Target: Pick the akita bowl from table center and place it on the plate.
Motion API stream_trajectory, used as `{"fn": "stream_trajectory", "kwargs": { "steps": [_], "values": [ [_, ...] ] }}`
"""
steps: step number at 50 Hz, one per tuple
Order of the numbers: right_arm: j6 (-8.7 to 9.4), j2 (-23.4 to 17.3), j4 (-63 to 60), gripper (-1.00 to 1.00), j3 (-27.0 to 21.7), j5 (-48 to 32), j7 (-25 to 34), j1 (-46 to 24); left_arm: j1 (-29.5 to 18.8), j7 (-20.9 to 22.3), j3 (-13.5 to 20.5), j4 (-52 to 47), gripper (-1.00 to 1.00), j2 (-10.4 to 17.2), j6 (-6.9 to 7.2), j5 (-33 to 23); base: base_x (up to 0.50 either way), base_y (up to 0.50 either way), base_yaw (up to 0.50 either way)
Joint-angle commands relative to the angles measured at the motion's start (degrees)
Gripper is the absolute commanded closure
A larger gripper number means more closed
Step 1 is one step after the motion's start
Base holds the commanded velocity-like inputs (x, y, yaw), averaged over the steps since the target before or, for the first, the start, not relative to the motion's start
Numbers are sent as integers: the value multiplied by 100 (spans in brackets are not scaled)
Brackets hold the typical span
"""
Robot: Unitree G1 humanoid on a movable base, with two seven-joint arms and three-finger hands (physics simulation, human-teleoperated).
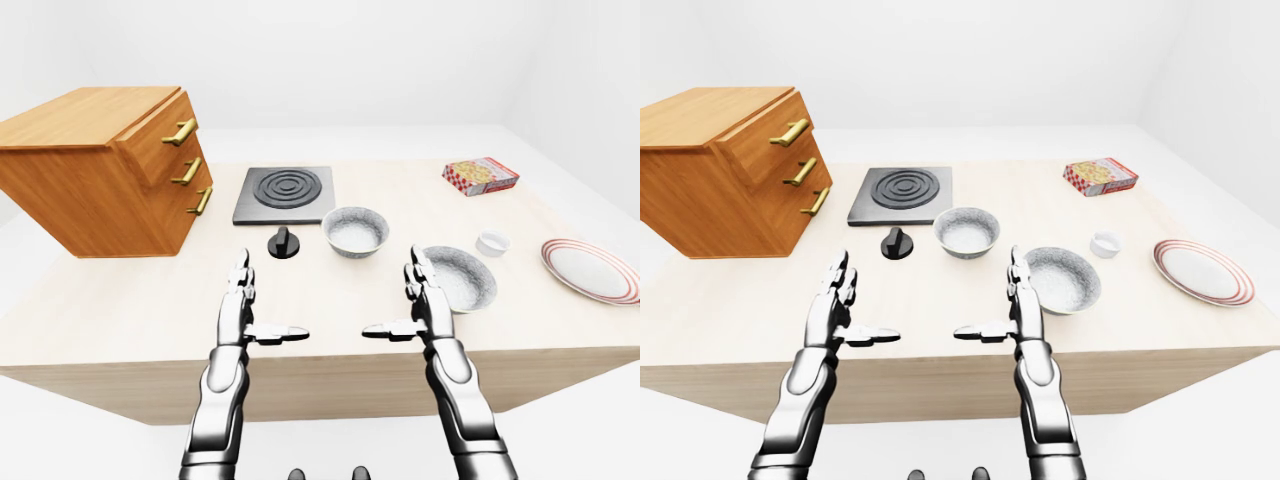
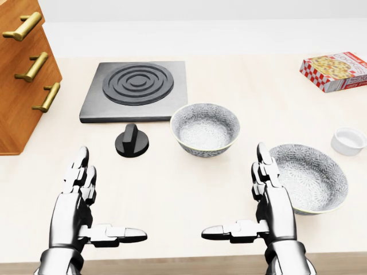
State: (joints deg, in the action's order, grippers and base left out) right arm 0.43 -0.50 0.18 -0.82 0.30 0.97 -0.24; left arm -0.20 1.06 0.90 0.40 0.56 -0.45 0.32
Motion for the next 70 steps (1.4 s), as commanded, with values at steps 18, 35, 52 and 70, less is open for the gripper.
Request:
{"fn": "stream_trajectory", "kwargs": {
  "steps": [18, 35, 52, 70],
  "values": [
    [457, -291, 379, -100, -231, -487, -72, -1489, -1559, 213, 500, 292, -100, 537, 545, 42, 0, 0, 0],
    [457, -220, 507, -100, -164, -234, -49, -1660, -1507, 151, 401, -68, -100, 455, 545, 20, -12, -20, 0],
    [457, -235, 498, -100, -167, -258, -91, -1571, -1450, 163, 398, -155, -100, 433, 545, -27, -28, -50, 0],
    [378, -166, 429, -100, -103, -123, 79, -1519, -1403, 254, 427, 60, -100, 447, 545, -32, 9, -48, 0]
  ]
}}
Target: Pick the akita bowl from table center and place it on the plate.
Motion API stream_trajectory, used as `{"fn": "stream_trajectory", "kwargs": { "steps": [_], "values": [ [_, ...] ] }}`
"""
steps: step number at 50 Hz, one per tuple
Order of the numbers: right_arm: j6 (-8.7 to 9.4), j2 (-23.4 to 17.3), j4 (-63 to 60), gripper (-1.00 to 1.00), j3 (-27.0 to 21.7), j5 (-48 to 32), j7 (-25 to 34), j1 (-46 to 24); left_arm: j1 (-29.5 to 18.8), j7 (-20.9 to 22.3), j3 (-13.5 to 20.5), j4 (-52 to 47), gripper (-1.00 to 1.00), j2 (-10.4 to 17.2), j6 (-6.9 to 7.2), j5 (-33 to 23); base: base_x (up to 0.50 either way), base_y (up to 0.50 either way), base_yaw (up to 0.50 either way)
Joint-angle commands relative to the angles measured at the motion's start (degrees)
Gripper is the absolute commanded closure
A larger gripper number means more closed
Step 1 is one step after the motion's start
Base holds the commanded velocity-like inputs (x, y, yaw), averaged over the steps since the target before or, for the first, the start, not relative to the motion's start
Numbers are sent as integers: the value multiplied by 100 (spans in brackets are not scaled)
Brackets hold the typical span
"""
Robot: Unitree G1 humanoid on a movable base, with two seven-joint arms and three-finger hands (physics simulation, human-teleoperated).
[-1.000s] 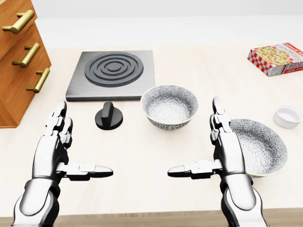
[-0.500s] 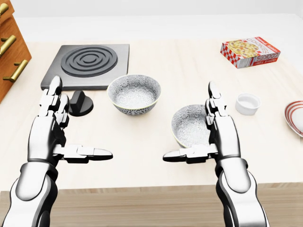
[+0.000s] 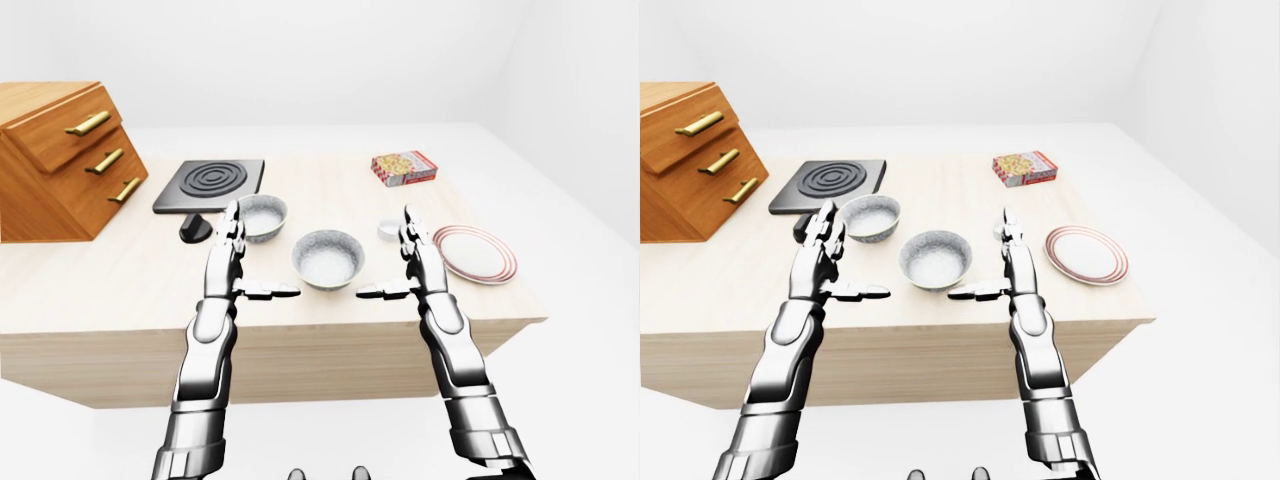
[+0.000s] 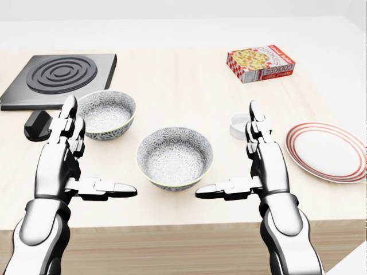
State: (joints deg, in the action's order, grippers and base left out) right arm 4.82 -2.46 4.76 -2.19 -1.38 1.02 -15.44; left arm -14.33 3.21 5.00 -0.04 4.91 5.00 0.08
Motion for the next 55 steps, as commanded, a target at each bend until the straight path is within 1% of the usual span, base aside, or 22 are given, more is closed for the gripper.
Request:
{"fn": "stream_trajectory", "kwargs": {
  "steps": [1, 11, 18, 20, 24, 34, 40, 41, 43, 45, 46, 47, 48, 49, 50, 51, 52, 55],
  "values": [
    [-64, 32, -28, -100, 34, 46, 74, -2, 10, 39, 19, 109, -100, 16, 0, -10, 45, -38, 0],
    [-87, 34, -92, -100, 32, 63, 77, 9, -7, 37, 46, 89, -100, 36, 0, 13, 47, -34, 0],
    [-62, 17, -150, -100, 24, 64, 100, 47, -31, 23, 62, 44, -100, 49, 0, 27, 48, -32, 0],
    [-16, 22, -140, -100, -6, 95, 75, 37, -21, 14, 62, 21, -100, 48, 0, 28, 49, -31, 0],
    [18, 6, -169, -100, 6, 91, 93, 44, -18, 3, 57, -3, -100, 44, 0, 24, 2, 0, 0],
    [18, -34, -319, -100, -41, 103, 121, 65, -49, -42, 69, -173, -100, 61, 0, -14, 0, 0, 0],
    [18, -43, -381, -100, -51, 105, 149, 90, -182, -111, 256, 100, -100, 246, 0, -92, 0, 0, 0],
    [18, -43, -372, -100, -45, 96, 152, 91, -247, -114, 328, 248, -100, 367, 0, -167, 0, 0, 0],
    [18, -40, -347, -100, -40, 81, 150, 84, -359, -120, 347, 453, -100, 497, 0, -370, 0, 0, 0],
    [18, -32, -311, -100, -23, 56, 149, 72, -490, -140, 406, 818, -100, 638, -159, -556, 0, 0, 0],
    [18, -26, -276, -100, -6, 29, 142, 55, -698, -219, 433, 1213, -100, 820, -282, -819, 0, 0, 0],
    [18, -23, -271, -100, -1, 16, 143, 51, -782, -230, 448, 1394, -100, 891, -388, -929, 0, 0, 0],
    [18, -20, -259, -100, 5, 1, 139, 41, -898, -281, 456, 1665, -100, 995, -551, -1101, 0, 0, 0],
    [18, -17, -247, -100, 8, -7, 142, 35, -976, -359, 470, 1846, -100, 1056, -676, -1236, 0, 0, 0],
    [18, -14, -230, -100, 10, -13, 144, 32, -1063, -438, 496, 2048, -100, 1114, -852, -1321, 0, 0, 0],
    [18, -12, -201, -100, 16, -28, 141, 27, -1190, -558, 488, 2340, -100, 1237, -1000, -1530, 0, 0, 0],
    [18, -12, -186, -100, 32, -57, 143, 22, -1386, -686, 492, 2796, -100, 1379, -1000, -1713, 0, 0, 0],
    [18, -12, -194, -100, 37, -95, 155, 15, -1668, -850, 459, 3496, -100, 1553, -1000, -1966, 0, 0, 0]
  ]
}}
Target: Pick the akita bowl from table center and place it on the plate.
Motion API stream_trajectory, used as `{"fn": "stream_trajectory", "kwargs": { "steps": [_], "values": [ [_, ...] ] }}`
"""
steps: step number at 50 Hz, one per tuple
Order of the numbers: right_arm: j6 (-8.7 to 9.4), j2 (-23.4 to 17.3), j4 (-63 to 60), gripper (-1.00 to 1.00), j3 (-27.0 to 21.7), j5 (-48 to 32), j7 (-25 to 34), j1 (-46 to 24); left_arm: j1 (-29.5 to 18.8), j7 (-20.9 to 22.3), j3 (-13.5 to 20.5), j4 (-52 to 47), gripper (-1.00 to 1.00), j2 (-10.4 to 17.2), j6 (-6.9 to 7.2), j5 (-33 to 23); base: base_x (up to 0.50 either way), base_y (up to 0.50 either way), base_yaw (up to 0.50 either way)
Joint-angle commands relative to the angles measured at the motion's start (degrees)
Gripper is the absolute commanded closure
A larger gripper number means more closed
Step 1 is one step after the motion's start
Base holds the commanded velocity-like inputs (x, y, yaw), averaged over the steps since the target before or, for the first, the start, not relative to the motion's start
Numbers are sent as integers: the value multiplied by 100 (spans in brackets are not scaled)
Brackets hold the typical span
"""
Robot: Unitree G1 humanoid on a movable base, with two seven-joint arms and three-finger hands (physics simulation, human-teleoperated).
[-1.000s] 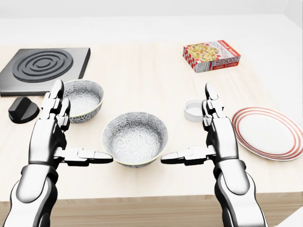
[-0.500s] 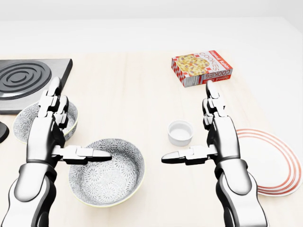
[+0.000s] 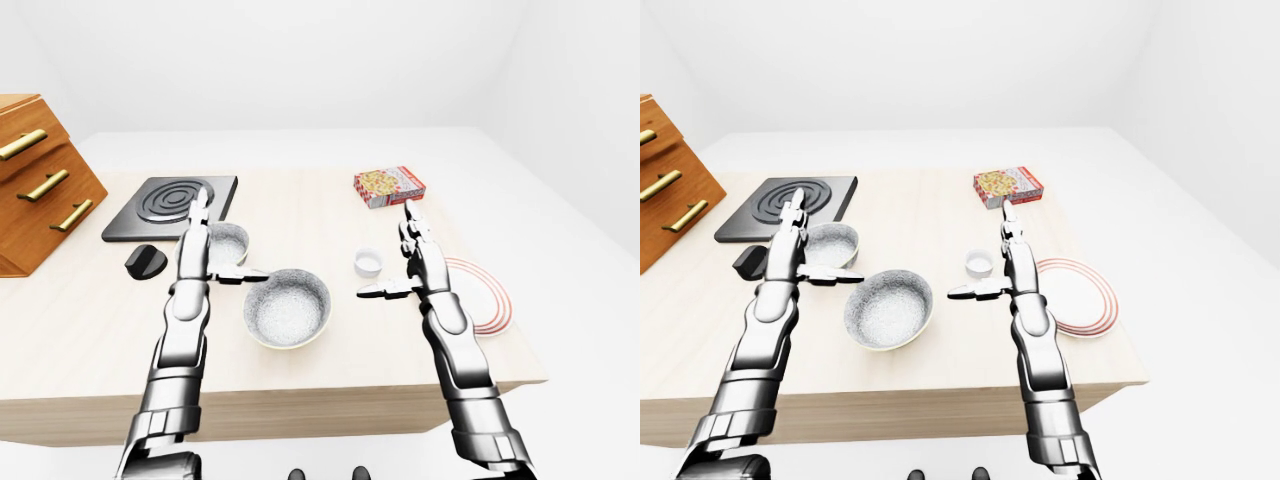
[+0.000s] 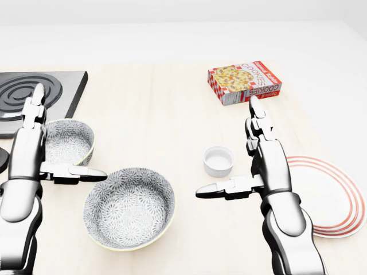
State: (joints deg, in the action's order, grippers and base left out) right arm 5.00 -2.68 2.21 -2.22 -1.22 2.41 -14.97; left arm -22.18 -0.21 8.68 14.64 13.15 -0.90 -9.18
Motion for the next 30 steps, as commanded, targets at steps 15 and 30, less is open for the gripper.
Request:
{"fn": "stream_trajectory", "kwargs": {
  "steps": [15, 30],
  "values": [
    [0, 16, 222, -100, 57, -277, 10, -108, -2106, -1646, -514, 5134, -100, 1254, -410, -2770, 0, 0, 0],
    [0, 25, 272, -100, 67, -332, 40, -2, -2649, -2058, -845, 5788, -100, 1259, -410, -3979, 0, 0, 0]
  ]
}}
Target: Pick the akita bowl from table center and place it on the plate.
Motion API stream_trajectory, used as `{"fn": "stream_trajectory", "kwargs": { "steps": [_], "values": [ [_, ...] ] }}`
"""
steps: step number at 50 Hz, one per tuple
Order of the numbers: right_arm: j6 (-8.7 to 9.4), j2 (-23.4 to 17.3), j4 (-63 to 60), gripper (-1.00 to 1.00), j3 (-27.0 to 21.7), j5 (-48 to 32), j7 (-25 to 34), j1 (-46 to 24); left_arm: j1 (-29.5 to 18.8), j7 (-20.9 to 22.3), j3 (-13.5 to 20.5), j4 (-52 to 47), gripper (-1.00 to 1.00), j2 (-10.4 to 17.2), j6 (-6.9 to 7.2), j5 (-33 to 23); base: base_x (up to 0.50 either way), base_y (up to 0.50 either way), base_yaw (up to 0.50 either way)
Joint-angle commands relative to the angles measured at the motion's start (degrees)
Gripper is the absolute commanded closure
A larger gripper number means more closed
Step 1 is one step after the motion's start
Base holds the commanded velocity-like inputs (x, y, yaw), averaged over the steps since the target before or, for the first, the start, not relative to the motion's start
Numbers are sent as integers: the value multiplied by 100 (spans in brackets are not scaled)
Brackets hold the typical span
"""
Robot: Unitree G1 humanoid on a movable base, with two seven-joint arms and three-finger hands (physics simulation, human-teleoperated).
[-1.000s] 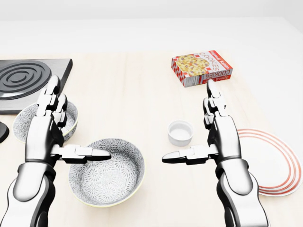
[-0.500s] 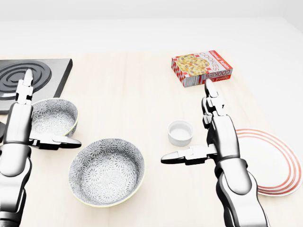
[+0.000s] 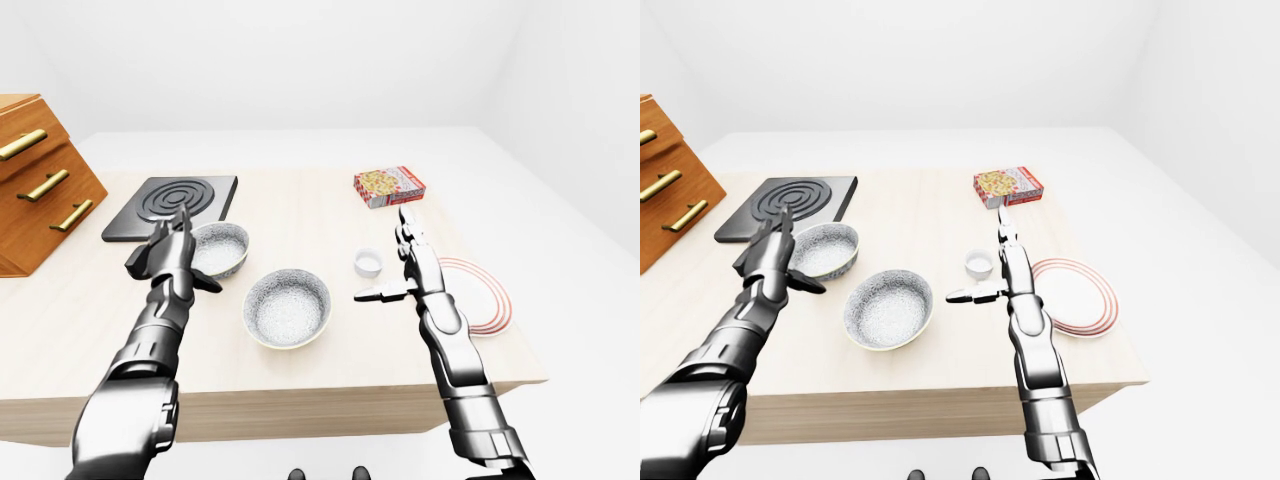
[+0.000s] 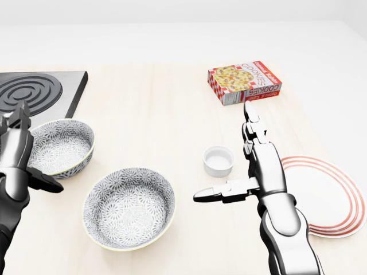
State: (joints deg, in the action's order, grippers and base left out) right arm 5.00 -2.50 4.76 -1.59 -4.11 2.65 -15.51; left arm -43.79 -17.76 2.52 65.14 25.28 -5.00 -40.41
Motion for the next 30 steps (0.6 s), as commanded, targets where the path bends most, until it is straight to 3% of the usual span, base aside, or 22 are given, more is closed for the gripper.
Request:
{"fn": "stream_trajectory", "kwargs": {
  "steps": [1, 19, 30],
  "values": [
    [0, 9, 29, -100, 6, -44, 16, 56, -514, -300, -224, 753, -100, 33, 0, -878, 0, 0, 0],
    [0, -12, 48, -100, -17, -41, 64, 131, -592, -147, -344, 1093, -100, -383, 0, -1429, 0, 0, 0],
    [0, 17, 118, -100, 11, -32, 55, 114, -541, 219, -355, 1140, -100, -427, 0, -1574, 0, 0, 0]
  ]
}}
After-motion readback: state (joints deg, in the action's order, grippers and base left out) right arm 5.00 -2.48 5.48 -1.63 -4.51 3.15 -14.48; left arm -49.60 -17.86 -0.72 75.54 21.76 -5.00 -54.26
